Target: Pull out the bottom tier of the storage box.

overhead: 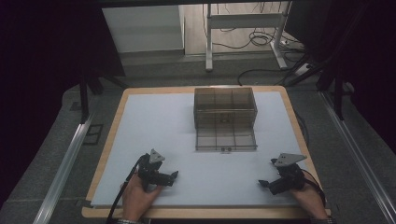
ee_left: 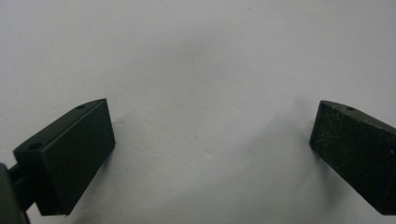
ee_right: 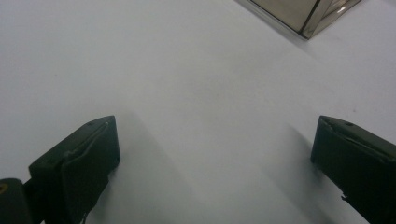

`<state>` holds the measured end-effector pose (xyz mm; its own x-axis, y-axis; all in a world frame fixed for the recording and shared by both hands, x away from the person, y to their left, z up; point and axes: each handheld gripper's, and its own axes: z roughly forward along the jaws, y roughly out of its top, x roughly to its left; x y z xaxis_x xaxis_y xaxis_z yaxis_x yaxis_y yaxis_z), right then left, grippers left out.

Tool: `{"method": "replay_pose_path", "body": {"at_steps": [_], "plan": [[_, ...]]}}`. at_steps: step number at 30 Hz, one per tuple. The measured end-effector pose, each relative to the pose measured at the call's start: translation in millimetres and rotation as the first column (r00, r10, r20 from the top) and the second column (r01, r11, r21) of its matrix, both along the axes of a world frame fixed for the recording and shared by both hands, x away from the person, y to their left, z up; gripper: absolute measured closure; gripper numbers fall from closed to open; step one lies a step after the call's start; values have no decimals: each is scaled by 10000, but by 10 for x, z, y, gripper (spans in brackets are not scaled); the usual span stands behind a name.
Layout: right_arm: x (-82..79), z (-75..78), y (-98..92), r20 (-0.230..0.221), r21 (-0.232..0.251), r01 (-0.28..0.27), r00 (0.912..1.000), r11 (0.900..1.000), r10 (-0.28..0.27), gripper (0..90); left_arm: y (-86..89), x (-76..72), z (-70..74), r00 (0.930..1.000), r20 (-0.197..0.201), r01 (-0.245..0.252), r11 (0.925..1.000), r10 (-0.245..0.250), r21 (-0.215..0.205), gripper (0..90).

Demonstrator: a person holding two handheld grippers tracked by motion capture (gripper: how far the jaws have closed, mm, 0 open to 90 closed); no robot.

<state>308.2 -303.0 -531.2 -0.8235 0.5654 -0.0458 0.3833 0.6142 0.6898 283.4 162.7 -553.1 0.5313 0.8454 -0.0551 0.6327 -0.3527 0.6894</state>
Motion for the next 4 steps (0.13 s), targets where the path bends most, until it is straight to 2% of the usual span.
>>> {"method": "replay_pose_path", "body": {"at_steps": [4], "plan": [[-1, -3, 0, 6, 7, -2, 10000, 10000, 2, 9, -1, 0, 0, 10000, 3, 1, 10000, -1, 9, 0]]}}
